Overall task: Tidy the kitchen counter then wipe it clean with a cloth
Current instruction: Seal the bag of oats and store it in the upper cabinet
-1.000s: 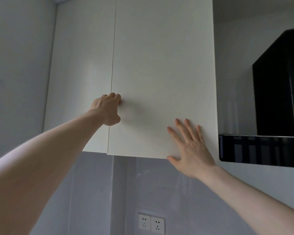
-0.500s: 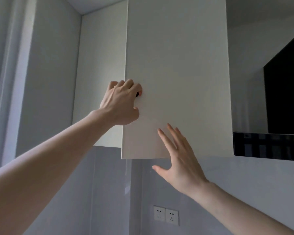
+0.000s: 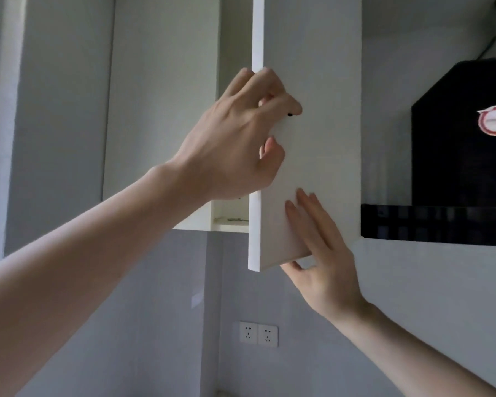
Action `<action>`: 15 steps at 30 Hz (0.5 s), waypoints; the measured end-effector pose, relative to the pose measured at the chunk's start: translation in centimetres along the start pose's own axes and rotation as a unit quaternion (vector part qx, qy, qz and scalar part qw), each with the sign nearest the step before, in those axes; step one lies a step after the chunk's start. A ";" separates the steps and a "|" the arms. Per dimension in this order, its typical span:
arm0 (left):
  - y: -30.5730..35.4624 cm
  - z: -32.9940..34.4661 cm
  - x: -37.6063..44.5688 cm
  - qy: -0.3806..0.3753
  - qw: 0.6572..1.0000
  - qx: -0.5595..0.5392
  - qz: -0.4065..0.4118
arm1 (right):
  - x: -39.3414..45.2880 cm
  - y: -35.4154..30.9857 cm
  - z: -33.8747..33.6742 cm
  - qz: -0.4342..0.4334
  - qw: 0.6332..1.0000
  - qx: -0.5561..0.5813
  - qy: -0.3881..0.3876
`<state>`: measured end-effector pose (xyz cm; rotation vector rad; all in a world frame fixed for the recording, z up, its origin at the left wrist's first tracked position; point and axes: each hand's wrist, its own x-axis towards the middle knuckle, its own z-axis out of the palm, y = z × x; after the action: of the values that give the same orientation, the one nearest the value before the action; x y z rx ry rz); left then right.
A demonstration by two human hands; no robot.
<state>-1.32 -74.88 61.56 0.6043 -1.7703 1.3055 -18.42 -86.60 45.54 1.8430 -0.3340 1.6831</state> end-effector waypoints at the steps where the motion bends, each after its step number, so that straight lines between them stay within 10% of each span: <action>1: 0.5 0.1 -0.5 0.015 1.000 -0.017 0.019 | -0.2 0.0 -0.7 0.001 1.000 0.001 0.002; 15: -2.2 6.1 -10.5 -0.119 0.985 -0.019 -0.126 | -2.9 1.0 -9.1 0.197 0.968 0.063 0.142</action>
<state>3.92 -82.35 53.26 0.9615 -1.8333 1.0580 -26.82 -82.65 43.07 1.6643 -0.5057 2.2551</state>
